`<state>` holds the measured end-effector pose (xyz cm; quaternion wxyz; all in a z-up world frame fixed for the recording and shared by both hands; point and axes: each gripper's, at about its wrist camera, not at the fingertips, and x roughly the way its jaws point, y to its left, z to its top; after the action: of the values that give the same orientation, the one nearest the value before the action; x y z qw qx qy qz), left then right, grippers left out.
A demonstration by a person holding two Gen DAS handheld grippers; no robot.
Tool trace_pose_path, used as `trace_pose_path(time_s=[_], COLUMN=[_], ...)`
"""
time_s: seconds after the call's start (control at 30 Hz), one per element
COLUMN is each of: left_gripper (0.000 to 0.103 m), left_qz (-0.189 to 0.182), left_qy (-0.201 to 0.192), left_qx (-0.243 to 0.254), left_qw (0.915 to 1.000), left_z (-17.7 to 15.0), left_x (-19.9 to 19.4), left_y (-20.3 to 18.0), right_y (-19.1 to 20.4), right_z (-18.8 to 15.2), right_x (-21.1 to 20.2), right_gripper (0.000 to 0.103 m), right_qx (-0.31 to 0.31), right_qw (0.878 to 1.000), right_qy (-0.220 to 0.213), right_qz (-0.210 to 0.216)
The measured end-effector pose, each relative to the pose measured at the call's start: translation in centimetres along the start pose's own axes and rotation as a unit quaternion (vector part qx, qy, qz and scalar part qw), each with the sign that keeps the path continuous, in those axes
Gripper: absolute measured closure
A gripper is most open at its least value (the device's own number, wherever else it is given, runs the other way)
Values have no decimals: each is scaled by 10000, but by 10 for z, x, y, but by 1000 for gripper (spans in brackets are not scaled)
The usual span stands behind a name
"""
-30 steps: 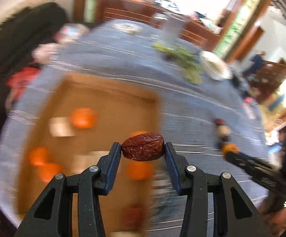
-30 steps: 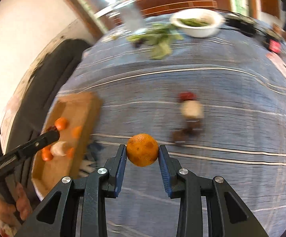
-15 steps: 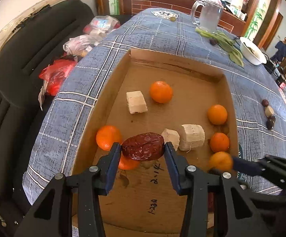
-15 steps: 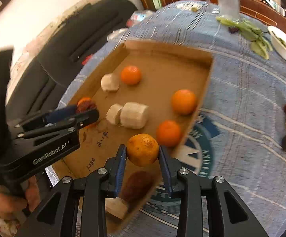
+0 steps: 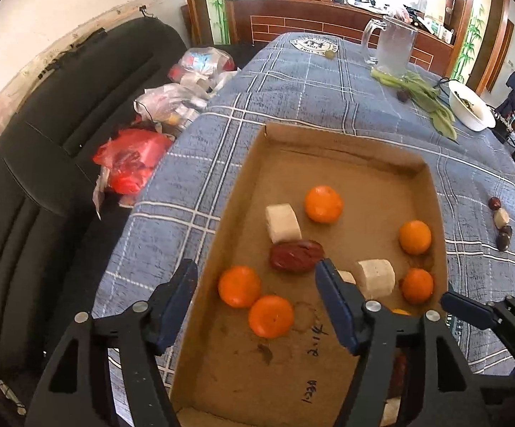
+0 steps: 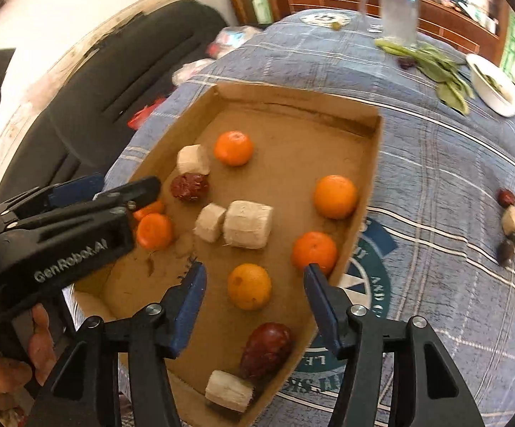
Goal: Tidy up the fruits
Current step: 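Carry the mandarin and red date into the tray and open both tools, then move both tools back over the remaining dates and cork disc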
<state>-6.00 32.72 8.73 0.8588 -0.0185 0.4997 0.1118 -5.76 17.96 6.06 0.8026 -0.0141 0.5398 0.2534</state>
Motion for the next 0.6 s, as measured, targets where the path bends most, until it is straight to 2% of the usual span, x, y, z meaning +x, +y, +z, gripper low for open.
trace_pose_path(time_s=[0.6], left_gripper=[33], left_qz=[-46], left_qy=[-11], left_qx=[570], left_qw=[9984], left_z=[5], left_x=[-1], left_y=[-35], right_y=[-35], right_z=[-12], right_x=[-8], right_gripper=[34], right_qx=[728], right_qw=[9968], right_qy=[-100], right_qz=[-330])
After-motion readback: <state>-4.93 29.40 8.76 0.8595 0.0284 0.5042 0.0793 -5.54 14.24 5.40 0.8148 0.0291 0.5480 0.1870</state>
